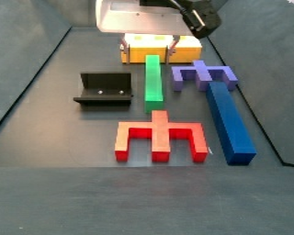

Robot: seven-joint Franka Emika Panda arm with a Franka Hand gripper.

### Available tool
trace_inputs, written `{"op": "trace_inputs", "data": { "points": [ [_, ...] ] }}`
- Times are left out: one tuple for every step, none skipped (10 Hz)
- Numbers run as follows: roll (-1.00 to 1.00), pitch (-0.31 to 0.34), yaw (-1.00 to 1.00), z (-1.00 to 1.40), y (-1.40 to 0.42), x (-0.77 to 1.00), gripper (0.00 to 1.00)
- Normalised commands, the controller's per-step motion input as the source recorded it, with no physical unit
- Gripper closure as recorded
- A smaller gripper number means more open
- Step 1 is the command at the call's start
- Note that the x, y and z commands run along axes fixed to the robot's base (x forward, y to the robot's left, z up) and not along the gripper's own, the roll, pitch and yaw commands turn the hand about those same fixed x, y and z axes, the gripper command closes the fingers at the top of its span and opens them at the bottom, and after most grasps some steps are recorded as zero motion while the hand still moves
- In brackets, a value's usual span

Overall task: Pick up the green object. Move up. Move to above the board. Insert the green object.
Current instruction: Pick up the green object.

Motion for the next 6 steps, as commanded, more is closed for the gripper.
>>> {"op": "trace_inputs", "data": {
  "points": [
    [0.08, -0.004, 0.00, -0.20, -0.45, 0.37, 0.00],
    [0.03, -0.017, -0.04, -0.28, -0.29, 0.32, 0.00],
    [0.02, -0.014, -0.08, -0.27, -0.12, 0.19, 0.00],
    [0.03, -0.053, -0.03, -0.25, -0.04, 0.00, 0.00],
    [0.06, -0.060, -0.03, -0.30, 0.00, 0.00, 0.00],
    [0.04, -0.081, 0.00, -0.13, 0.00, -0.13, 0.00]
  ]
}}
